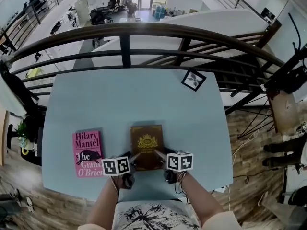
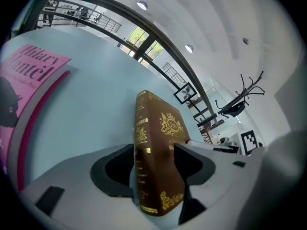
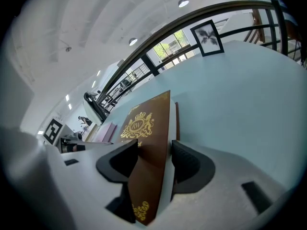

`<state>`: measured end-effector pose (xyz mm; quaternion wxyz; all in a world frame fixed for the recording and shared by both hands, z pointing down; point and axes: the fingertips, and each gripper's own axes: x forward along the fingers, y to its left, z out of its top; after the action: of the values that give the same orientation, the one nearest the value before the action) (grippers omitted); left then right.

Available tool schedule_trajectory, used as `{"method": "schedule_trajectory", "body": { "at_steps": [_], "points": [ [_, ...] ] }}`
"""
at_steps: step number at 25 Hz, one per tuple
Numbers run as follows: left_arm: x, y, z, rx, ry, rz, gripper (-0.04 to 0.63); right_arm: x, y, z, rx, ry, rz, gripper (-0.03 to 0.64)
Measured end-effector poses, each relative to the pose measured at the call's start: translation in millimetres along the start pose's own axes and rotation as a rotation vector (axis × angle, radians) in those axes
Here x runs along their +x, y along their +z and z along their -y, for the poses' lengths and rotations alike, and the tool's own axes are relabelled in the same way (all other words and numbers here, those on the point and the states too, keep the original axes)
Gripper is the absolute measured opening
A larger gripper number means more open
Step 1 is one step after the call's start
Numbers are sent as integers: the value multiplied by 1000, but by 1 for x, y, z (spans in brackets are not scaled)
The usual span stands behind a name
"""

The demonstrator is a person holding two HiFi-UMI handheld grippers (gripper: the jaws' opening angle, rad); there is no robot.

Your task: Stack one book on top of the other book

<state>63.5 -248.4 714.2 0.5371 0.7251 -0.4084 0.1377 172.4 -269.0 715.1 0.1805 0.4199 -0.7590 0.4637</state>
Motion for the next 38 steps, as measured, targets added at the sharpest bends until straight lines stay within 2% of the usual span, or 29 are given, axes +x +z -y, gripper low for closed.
{"method": "schedule_trajectory", "body": {
  "at_steps": [6,11,15,23,30,38],
  "points": [
    [8,0,-3,-37,-19,38,236,0,0,0,3,-21,14,206],
    [3,-2,2,-29,-7,36,236,-8,-1,-3,25,-41,28,195],
    [-11,-4,12,-73,-22,74,236,-24,0,-13,50,-20,59,187],
    [-49,-3,32,-36,-17,123,236,-53,6,-47,-13,6,109,181],
    [-93,13,20,7,-41,154,236,-49,12,-96,-63,16,151,181],
    [-161,33,-28,-3,-26,180,236,-16,7,-175,-102,25,168,181]
  ]
}}
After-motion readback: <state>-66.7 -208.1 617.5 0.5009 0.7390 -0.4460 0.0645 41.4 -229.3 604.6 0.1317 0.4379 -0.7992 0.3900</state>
